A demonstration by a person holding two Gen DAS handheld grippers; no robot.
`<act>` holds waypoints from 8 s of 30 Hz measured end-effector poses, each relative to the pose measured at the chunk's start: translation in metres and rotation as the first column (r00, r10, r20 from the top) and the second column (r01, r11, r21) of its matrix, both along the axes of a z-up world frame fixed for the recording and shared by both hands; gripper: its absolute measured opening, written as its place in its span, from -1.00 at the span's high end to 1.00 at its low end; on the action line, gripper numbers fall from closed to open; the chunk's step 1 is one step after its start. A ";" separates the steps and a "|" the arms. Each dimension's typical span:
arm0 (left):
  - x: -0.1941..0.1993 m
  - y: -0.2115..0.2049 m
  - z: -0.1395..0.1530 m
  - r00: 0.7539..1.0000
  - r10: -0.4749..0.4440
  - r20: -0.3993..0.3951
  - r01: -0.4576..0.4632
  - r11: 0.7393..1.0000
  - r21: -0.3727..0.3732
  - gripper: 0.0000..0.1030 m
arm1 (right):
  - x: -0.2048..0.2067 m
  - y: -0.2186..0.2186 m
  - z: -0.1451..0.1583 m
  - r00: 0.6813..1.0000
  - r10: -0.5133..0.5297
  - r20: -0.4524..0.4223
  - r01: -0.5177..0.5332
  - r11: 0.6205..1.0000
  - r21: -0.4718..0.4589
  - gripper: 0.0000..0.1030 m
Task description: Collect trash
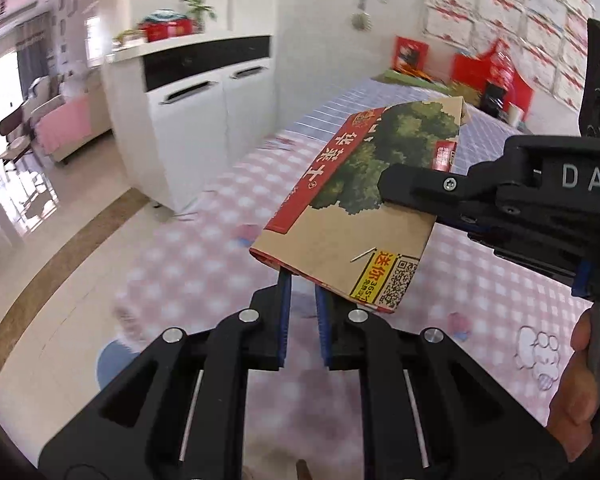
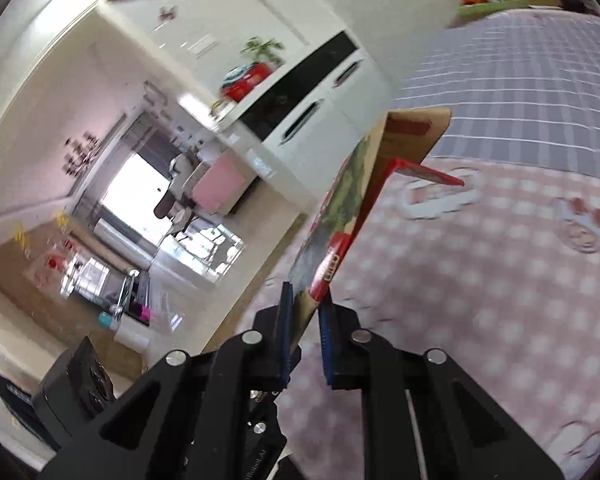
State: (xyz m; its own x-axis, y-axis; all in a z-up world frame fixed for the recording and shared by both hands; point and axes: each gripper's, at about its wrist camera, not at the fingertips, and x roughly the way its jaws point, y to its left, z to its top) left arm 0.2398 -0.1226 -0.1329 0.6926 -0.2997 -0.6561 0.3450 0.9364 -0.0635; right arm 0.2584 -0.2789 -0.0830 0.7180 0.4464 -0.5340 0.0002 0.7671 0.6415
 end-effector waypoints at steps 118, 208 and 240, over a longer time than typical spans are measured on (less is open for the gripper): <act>-0.154 0.165 0.138 0.814 0.417 0.405 -0.439 0.897 -0.040 -0.81 | -0.199 0.144 0.139 0.869 0.097 0.486 0.167 0.866 -0.472 -0.69; -0.233 0.067 0.148 0.832 0.293 0.472 -0.318 0.948 -0.027 -0.85 | -0.312 0.048 0.141 0.861 -0.062 0.505 0.304 0.859 -0.413 -0.85; -0.224 0.107 0.145 0.817 0.369 0.442 -0.385 0.921 -0.058 -0.85 | -0.290 0.077 0.137 0.875 0.004 0.484 0.239 0.866 -0.439 -0.85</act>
